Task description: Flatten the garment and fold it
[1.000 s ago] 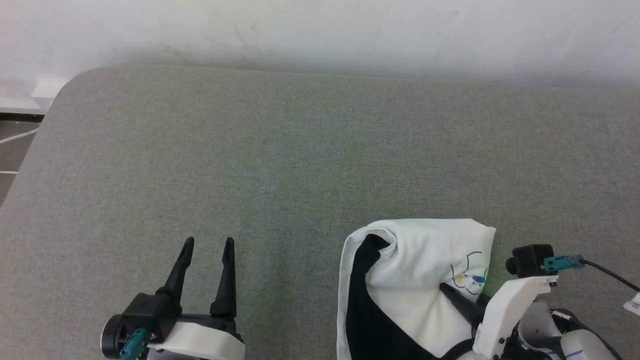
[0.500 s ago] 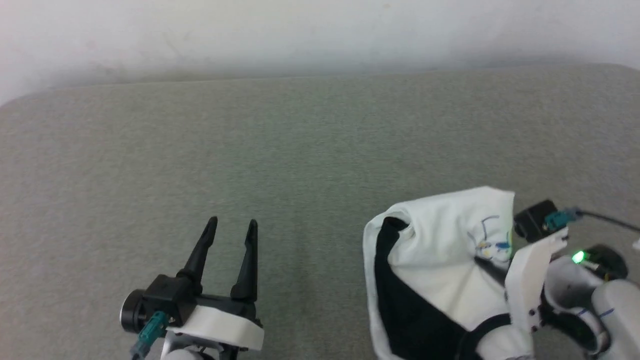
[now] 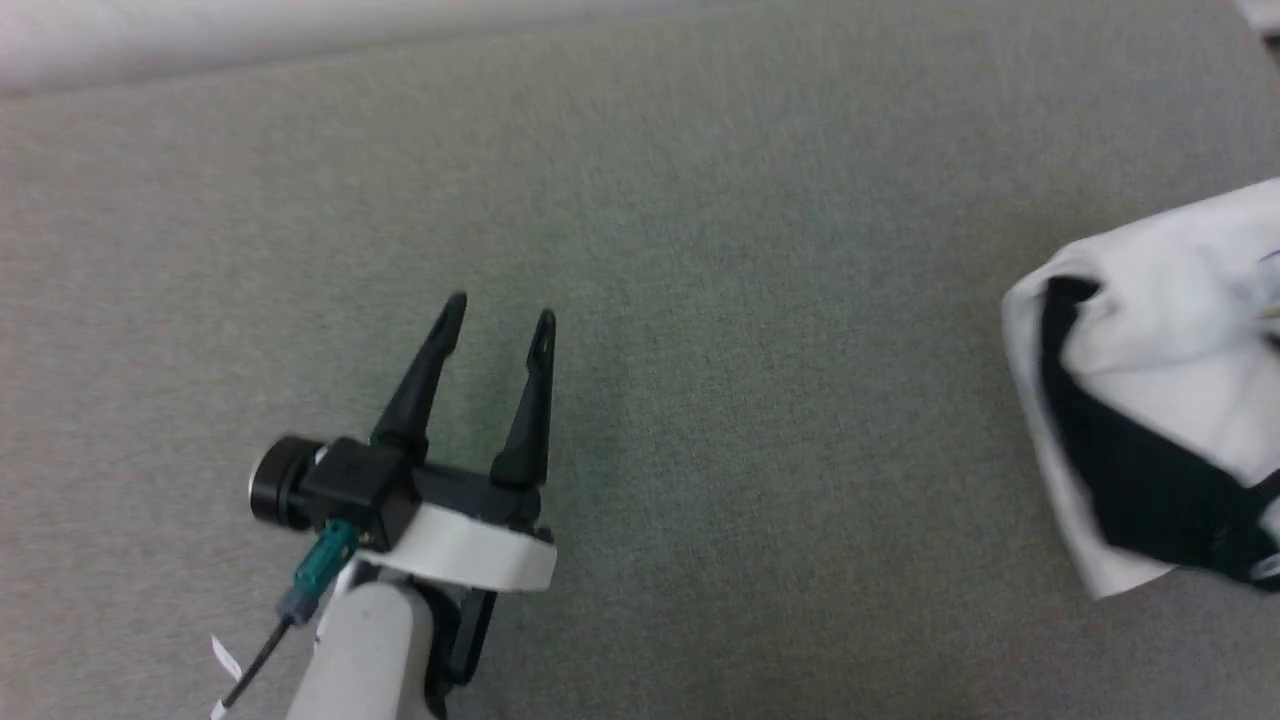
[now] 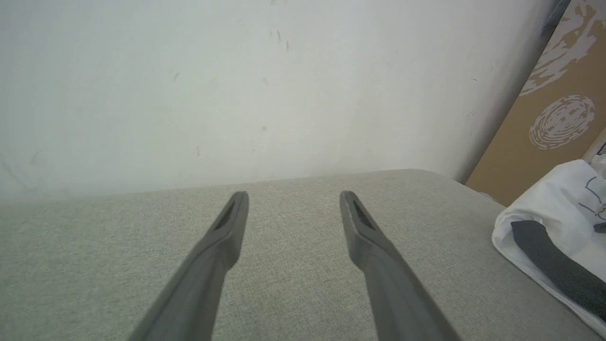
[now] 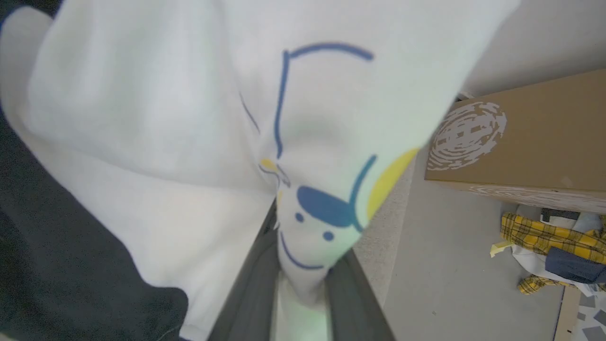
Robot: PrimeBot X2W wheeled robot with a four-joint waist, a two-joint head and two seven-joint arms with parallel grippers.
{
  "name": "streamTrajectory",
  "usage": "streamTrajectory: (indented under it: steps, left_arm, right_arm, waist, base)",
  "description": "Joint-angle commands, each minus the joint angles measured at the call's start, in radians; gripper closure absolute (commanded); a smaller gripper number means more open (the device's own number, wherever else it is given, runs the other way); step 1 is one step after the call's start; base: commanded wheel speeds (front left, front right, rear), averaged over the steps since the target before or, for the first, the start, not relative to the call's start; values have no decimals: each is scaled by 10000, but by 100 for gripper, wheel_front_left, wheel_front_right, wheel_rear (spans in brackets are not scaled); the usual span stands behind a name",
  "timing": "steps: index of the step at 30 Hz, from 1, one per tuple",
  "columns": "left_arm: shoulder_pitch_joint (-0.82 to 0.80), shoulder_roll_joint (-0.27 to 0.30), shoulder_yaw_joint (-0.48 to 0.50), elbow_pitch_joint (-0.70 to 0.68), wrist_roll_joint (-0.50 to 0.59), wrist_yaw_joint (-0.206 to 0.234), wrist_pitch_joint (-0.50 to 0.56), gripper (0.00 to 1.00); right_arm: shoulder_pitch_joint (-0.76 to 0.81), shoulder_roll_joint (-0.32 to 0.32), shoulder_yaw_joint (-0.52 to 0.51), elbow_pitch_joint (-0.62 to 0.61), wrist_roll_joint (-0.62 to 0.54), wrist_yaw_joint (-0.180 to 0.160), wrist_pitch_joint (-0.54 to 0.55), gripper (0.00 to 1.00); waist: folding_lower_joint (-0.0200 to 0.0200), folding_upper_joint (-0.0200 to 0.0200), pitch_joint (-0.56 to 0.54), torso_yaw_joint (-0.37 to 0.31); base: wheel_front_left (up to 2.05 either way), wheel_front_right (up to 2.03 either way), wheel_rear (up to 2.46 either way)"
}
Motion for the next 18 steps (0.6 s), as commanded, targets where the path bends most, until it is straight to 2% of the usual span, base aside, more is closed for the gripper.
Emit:
streamTrajectory:
  steps: [1, 11, 18]
  left_arm:
    - [-182, -1, -20, -73, 67, -81, -47, 0]
    - [-848, 52, -198, -315, 276, -283, -47, 0]
    - [-966, 47, -190, -322, 264, -332, -47, 0]
  right_arm:
    - [-167, -68, -42, 82, -53, -23, -114, 100]
    - [-774, -792, -833, 2617, -831, -23, -2344, 100]
    - [-950, -775, -1288, 4117, -1480, -23, -3739, 100]
  waist:
    - [-3, -1, 1222, -503]
    - [-3, -1, 2258, -19]
    - [-3, -1, 2492, 273]
  base:
    - [0, 0, 0]
    - [0, 0, 0]
    - [0, 0, 0]
